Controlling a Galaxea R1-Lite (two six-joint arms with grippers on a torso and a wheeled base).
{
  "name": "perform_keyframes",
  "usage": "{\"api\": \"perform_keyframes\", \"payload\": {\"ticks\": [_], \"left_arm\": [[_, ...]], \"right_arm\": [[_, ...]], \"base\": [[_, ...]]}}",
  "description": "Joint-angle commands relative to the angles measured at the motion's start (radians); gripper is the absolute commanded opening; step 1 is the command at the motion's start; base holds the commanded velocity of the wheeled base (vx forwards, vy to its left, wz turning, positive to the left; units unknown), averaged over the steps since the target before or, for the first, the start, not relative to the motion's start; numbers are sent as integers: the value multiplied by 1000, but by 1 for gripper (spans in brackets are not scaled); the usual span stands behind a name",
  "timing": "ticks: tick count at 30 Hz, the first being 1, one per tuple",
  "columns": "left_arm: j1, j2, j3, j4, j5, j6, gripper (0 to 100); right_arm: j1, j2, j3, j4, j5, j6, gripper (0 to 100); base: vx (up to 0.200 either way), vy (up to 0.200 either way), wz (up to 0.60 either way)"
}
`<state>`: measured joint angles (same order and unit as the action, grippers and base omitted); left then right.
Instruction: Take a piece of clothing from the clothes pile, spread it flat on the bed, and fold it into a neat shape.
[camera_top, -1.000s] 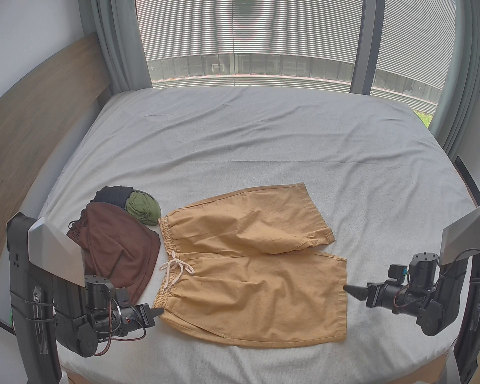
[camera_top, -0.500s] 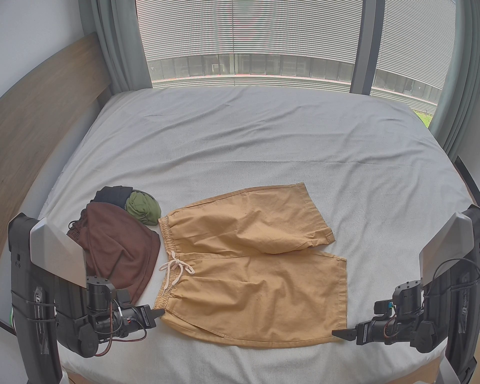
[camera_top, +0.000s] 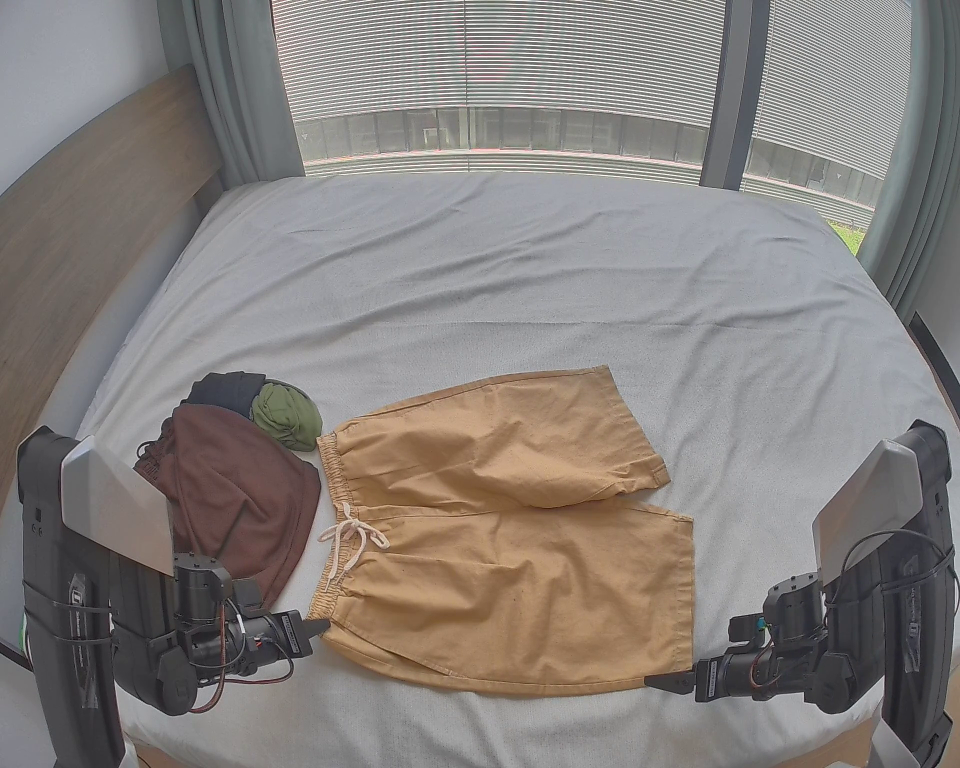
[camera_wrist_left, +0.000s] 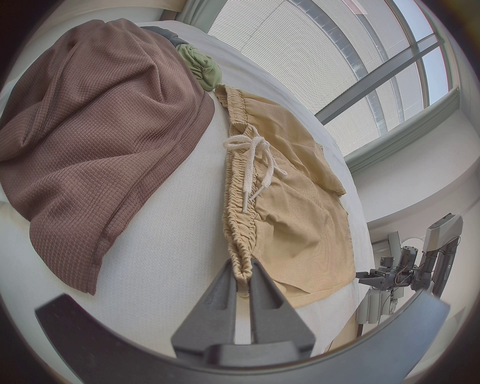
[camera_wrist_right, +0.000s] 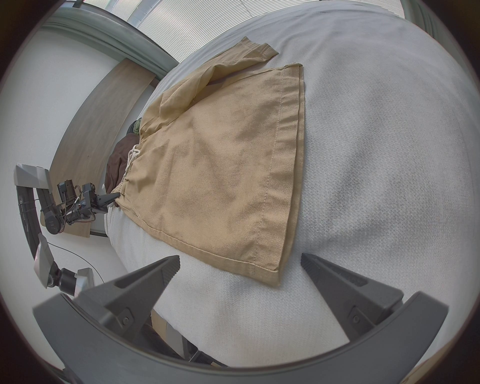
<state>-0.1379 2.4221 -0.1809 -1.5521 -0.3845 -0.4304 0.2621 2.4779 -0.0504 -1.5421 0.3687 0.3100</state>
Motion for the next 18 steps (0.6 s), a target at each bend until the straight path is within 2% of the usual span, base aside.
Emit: {"api": "perform_keyframes", "payload": {"ticks": [1,4,5,18], "left_arm": [[0,2,-2,0,-1,-1,0],[0,2,-2,0,-1,-1,0],[0,2,-2,0,-1,-1,0],[0,6,-5,0,1,1,0]], "right_arm": [[8,15,-14,0,-1,1,100],[8,16,-19,0,-2,3,100],[8,16,-22,0,-2,3,0],[-1,13,-25,-1,-5,3,0]], "base": [[0,0,0],[0,0,0],[0,0,0],[0,0,0]]}}
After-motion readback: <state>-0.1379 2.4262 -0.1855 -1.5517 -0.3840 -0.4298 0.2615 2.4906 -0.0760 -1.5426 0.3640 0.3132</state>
